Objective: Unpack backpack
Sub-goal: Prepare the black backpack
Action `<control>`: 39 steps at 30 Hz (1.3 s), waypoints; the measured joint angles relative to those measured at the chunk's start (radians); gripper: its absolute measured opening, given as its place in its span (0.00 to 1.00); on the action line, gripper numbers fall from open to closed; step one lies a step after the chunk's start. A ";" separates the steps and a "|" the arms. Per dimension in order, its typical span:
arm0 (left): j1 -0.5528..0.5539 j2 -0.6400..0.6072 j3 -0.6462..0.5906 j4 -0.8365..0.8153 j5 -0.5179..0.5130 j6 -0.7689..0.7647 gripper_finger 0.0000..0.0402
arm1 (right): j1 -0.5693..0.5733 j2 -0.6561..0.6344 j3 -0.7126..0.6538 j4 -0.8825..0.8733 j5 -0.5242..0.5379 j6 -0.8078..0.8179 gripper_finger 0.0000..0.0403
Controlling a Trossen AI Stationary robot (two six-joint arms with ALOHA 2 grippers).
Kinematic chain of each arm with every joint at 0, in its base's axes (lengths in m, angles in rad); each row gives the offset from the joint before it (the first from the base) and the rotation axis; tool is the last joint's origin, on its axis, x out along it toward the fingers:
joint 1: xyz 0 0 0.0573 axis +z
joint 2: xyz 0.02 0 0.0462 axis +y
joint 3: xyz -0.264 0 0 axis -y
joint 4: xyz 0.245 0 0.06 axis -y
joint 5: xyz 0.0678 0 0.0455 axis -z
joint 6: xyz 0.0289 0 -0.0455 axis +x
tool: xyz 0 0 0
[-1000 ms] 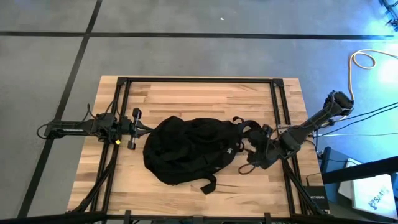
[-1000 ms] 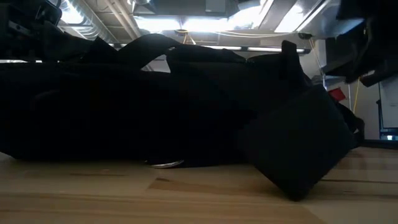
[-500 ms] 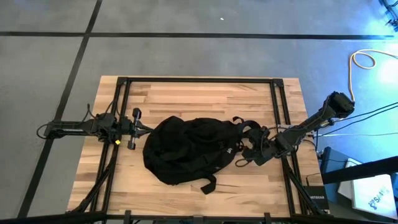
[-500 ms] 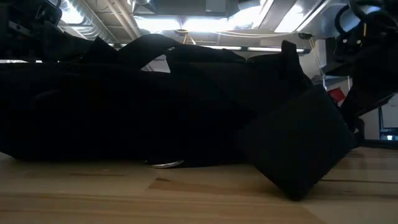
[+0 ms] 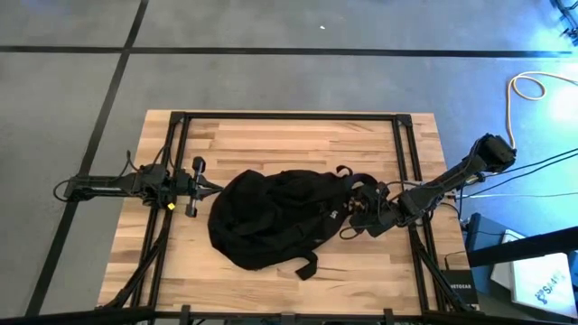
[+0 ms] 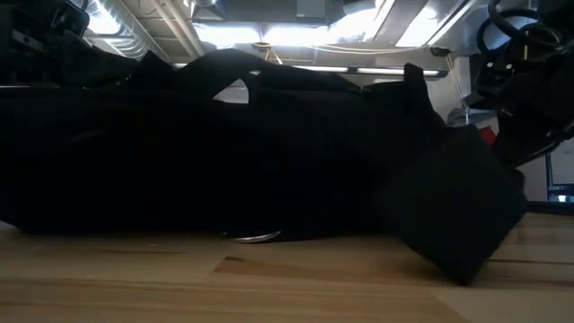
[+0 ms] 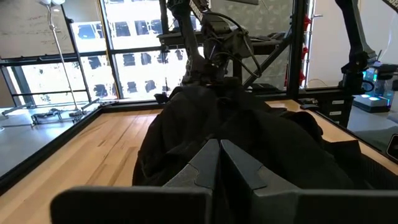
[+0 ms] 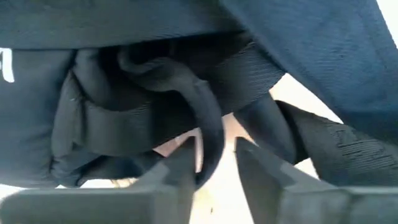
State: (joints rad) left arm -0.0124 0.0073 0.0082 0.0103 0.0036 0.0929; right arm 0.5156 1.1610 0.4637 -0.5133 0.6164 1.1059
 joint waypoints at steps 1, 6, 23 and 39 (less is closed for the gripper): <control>0.000 0.000 0.000 0.000 0.000 0.000 0.00 | 0.000 0.000 0.002 -0.003 0.002 -0.009 0.12; 0.000 0.000 0.000 0.000 0.000 0.000 0.00 | 0.000 0.000 0.065 -0.021 0.028 -0.088 0.03; 0.000 0.000 0.000 0.000 0.000 0.000 0.00 | 0.001 0.000 0.522 -0.436 0.221 -0.242 0.00; 0.000 0.000 0.000 0.000 0.000 0.000 0.00 | -0.005 0.000 0.816 -0.502 0.420 -0.483 0.00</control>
State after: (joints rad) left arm -0.0128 0.0074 0.0079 0.0105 0.0036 0.0926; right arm 0.5110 1.1610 1.2799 -1.0155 1.0365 0.6227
